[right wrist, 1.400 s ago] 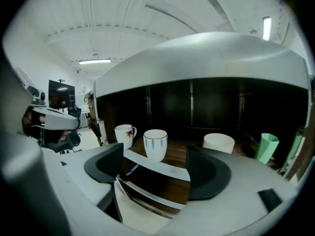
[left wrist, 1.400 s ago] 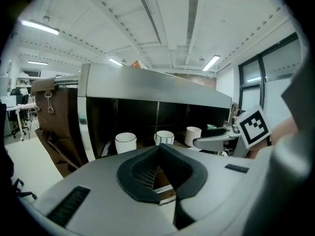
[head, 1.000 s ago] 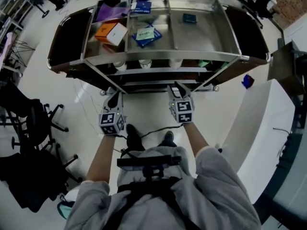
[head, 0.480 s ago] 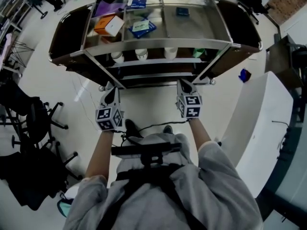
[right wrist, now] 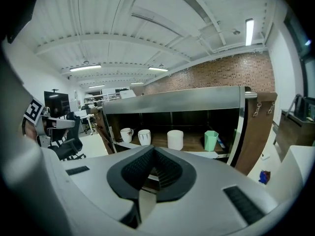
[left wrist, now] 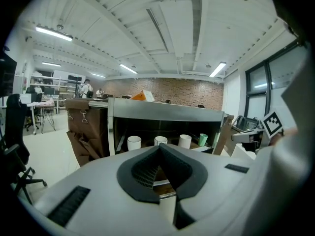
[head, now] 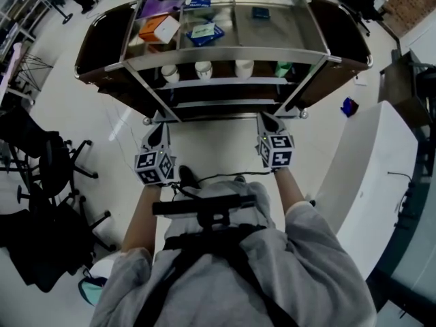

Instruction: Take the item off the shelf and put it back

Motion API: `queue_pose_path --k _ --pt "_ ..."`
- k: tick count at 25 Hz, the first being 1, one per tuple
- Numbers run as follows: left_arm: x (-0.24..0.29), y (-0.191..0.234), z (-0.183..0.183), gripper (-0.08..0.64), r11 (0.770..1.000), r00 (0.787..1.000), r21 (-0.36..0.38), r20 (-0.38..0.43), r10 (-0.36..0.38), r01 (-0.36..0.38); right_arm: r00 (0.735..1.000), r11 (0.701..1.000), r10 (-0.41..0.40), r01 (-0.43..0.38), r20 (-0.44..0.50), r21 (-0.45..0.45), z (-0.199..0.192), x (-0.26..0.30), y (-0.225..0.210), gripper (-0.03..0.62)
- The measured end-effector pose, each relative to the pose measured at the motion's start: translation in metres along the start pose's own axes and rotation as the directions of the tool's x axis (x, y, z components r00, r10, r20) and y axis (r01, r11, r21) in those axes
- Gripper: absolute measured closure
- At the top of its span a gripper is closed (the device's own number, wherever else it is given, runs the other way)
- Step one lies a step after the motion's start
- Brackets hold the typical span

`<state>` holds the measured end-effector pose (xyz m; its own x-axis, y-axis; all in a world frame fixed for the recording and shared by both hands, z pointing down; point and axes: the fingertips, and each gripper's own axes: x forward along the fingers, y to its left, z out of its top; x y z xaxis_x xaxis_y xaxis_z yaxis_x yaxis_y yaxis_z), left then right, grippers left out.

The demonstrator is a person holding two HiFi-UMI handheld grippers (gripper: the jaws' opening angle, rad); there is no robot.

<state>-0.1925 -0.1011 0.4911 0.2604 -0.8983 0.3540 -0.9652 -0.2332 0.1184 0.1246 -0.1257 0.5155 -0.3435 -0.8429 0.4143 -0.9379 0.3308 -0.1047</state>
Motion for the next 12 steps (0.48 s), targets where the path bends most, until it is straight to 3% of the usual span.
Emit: queue_pose_path --k 12 --pt "-0.013 0.005 -0.006 0.555 1.0 1.0 -0.008 0.001 0.027 -0.027 1.0 1.0 0.012 -0.013 -0.021 -0.005 -0.013 -0.003 0.006 0.588"
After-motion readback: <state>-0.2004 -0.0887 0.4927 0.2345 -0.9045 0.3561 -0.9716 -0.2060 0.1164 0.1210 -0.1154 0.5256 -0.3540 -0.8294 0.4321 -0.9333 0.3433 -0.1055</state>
